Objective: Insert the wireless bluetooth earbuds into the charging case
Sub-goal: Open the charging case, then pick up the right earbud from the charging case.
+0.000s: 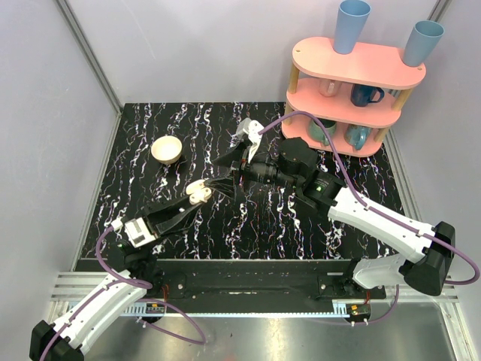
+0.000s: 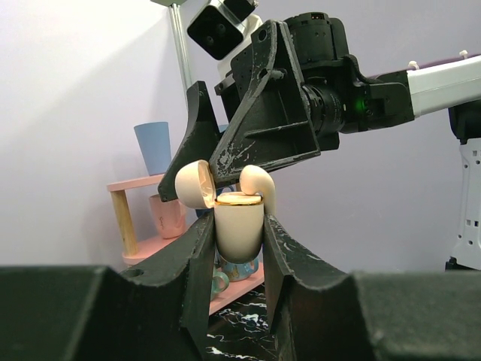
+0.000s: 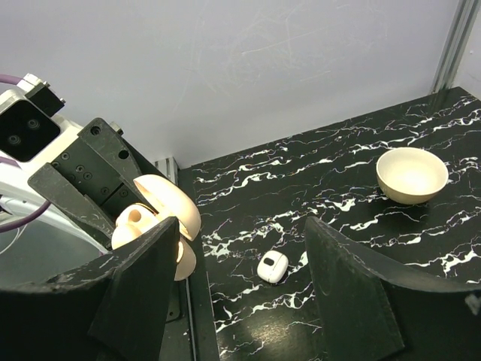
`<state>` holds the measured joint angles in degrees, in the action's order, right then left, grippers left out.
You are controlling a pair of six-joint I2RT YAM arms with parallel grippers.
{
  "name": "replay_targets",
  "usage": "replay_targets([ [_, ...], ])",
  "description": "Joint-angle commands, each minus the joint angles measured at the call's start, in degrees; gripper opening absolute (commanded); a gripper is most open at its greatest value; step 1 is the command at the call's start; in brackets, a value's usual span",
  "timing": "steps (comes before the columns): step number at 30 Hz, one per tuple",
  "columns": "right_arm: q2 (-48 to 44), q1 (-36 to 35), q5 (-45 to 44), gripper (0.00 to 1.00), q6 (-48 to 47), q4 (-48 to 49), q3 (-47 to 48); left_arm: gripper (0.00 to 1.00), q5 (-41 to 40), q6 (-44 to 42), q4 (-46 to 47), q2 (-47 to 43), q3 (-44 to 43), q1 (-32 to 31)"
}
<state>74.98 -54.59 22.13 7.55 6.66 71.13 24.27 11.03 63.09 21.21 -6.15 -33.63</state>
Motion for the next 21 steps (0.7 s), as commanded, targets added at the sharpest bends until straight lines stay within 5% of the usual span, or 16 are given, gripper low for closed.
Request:
replay_targets([
  [1, -1.77, 0.27, 0.63, 0.75, -0.96, 3.54, 1.55, 0.0, -1.24, 0.4, 2.74, -0.73, 0.35, -0.12],
  [21, -3.52, 0.27, 0.72, 0.75, -0.26, 3.54, 1.02, 0.0, -3.96, -0.22, 1.25, -1.96, 0.62, -0.12],
])
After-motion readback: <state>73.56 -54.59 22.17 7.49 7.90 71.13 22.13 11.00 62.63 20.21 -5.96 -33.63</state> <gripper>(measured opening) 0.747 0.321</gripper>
